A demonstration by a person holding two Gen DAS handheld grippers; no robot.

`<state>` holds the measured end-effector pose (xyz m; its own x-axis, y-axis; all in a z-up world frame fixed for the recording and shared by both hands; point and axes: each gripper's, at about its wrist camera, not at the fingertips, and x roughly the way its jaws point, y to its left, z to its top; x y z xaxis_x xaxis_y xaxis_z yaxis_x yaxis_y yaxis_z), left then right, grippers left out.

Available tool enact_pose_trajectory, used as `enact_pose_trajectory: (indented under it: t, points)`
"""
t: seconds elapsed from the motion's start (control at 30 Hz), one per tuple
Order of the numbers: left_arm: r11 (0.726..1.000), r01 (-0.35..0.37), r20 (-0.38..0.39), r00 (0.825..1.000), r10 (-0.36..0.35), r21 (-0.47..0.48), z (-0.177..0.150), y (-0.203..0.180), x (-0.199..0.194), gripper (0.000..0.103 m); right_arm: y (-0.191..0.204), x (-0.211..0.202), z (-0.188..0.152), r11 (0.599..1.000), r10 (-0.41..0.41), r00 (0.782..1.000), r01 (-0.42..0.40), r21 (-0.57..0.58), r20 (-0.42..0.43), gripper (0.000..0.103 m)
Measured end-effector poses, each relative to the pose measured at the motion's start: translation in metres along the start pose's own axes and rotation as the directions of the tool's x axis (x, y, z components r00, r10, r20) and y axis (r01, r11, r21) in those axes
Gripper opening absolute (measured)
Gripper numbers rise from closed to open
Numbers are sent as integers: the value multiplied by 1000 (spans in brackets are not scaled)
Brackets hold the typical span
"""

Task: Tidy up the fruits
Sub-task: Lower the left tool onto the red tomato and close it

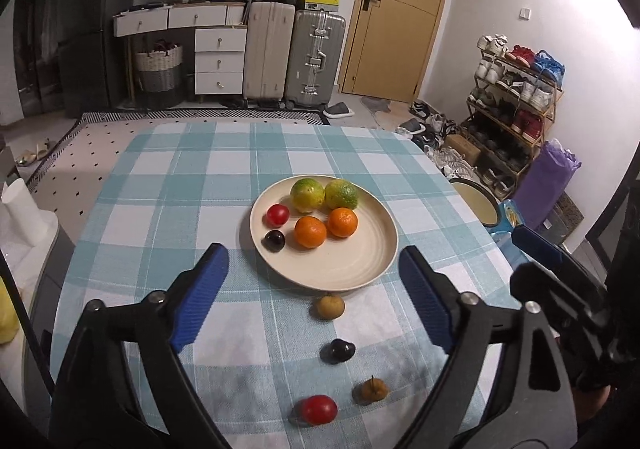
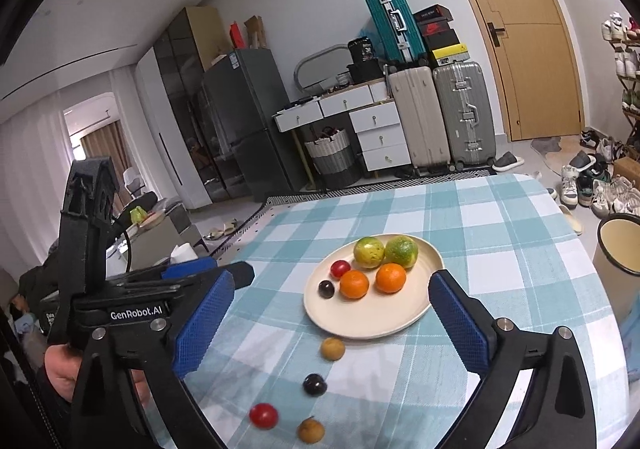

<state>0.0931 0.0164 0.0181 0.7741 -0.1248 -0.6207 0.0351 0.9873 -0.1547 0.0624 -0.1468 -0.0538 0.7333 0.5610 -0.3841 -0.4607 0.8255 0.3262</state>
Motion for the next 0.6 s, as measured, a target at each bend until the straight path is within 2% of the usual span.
enact_pose_trajectory:
  t: [0.07, 0.17, 0.27, 0.6]
  points:
    - [1000, -21, 16, 1000, 21, 12, -5, -1, -6, 102, 5, -5, -4, 1000, 0, 1000, 0, -12, 6, 102]
    - [999, -35, 38, 999, 34, 13, -13, -1, -16, 102, 12, -11, -9, 1000, 10, 1000, -10, -22, 10, 102]
    - [998, -62, 29, 998, 62, 1, -22, 2, -21, 102, 18, -16, -16, 999, 4, 1000, -4, -33, 11, 102]
    - [996, -80, 11, 997, 81, -31, -55, 11, -35, 102, 33, -32, -37, 997, -4, 1000, 5, -71, 7, 103]
